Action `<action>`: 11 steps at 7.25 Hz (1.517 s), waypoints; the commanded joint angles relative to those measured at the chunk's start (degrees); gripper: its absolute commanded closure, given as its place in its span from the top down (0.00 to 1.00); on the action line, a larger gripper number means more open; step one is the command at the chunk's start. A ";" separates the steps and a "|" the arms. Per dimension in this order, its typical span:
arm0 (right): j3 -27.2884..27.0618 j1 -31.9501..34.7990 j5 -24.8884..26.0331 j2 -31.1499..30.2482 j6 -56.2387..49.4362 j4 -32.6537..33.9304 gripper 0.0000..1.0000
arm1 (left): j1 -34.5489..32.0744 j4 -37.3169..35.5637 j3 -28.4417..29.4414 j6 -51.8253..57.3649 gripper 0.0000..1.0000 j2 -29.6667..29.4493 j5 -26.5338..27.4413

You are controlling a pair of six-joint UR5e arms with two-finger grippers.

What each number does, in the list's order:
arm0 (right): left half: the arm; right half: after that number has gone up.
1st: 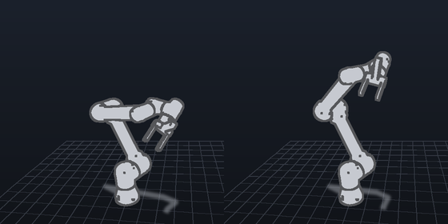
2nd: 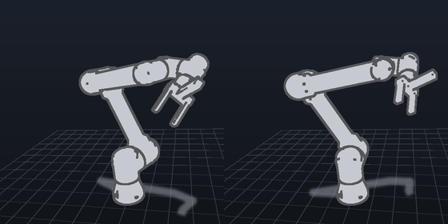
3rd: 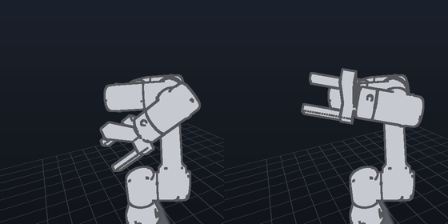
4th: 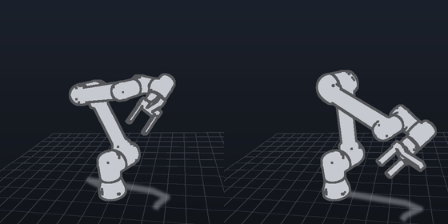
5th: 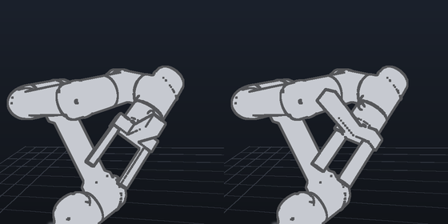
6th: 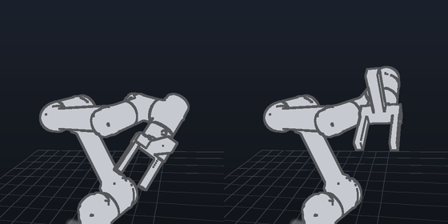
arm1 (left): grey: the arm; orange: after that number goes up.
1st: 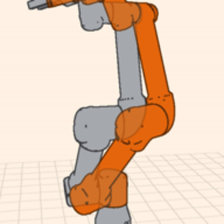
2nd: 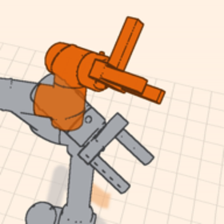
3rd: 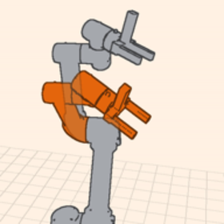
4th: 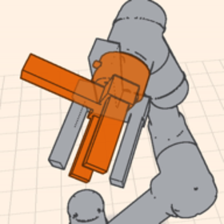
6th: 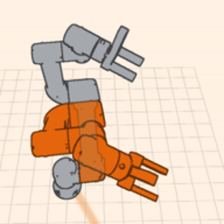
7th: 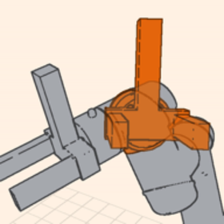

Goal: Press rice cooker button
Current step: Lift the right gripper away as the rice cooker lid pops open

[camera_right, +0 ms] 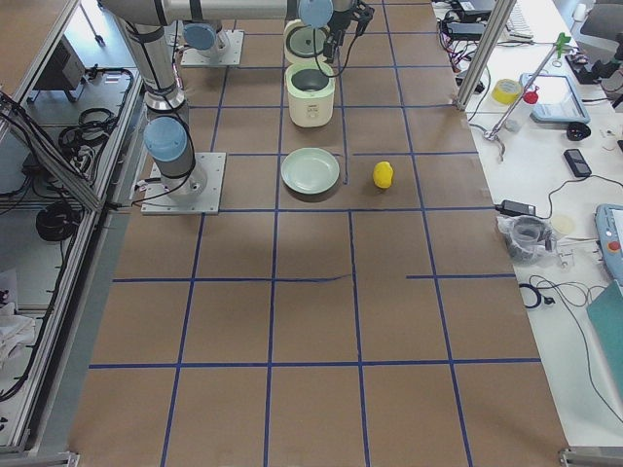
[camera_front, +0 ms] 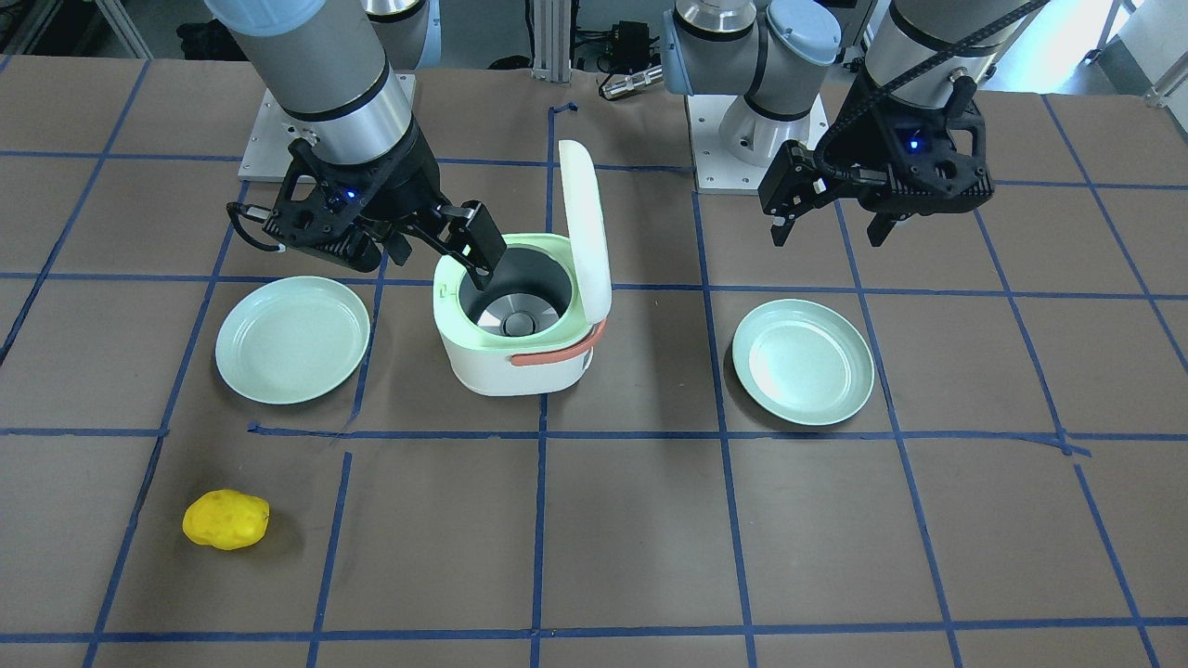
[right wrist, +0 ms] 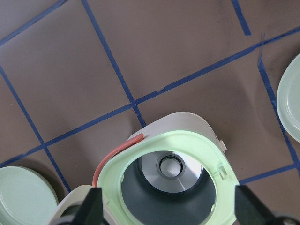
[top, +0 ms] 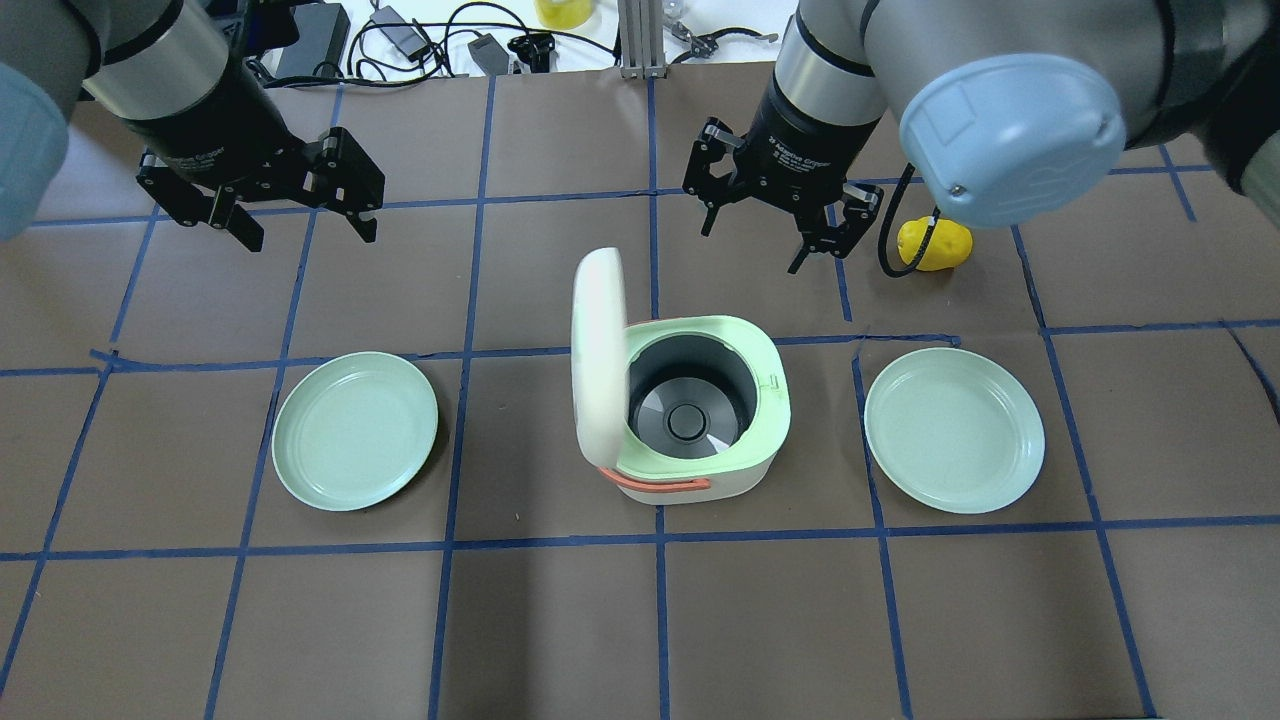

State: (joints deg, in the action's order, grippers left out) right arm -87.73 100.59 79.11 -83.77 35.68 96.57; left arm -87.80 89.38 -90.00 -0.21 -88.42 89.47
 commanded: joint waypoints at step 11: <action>3.62 -12.26 10.98 -4.12 -32.69 -15.71 1.00 | 0.00 0.00 0.00 -0.05 1.00 0.00 0.00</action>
State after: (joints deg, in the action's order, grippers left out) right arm -84.06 88.45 89.89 -87.72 3.12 81.08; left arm -87.80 89.38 -90.00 -0.20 -88.42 89.47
